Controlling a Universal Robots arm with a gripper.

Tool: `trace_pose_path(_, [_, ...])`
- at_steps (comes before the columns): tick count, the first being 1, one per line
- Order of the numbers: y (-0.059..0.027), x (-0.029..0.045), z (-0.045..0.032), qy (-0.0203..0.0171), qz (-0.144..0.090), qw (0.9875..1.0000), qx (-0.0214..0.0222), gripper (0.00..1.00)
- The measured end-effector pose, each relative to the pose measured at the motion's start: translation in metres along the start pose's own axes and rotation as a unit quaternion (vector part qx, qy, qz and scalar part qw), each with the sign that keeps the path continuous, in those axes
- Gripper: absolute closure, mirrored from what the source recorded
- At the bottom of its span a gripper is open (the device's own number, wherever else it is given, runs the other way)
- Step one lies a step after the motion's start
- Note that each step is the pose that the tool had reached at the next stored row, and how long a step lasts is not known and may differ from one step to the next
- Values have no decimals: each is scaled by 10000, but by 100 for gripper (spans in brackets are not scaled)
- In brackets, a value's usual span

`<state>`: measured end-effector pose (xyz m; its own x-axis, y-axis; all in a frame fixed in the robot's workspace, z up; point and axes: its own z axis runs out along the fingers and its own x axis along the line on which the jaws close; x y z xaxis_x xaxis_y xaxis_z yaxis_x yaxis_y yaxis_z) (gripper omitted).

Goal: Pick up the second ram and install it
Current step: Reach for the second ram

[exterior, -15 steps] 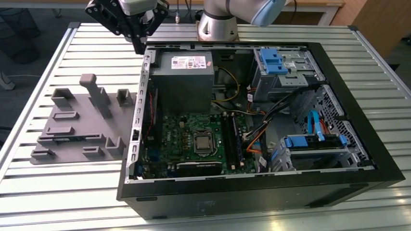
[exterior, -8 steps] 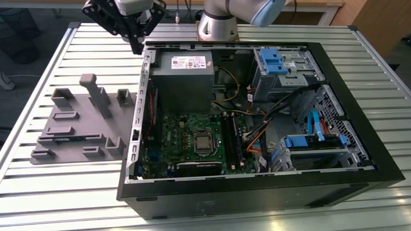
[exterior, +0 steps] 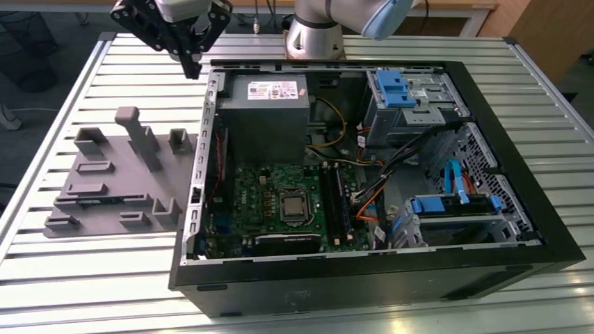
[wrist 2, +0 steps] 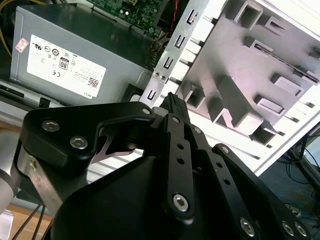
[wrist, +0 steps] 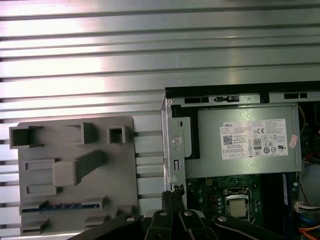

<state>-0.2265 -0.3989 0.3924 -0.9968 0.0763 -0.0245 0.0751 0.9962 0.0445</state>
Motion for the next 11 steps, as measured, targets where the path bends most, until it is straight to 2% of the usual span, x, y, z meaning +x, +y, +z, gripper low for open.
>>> trace_pose_path(3, [0,4,0,0,-1,10000,5,89])
trace_pose_path(6, [0,4,0,-7,-3,10000,93,89])
trace_pose_path(9, [-1,5,0,-3,-3,10000,97,89])
trace_pose_path(11, [0,6,2,20,-2,9999,99,89])
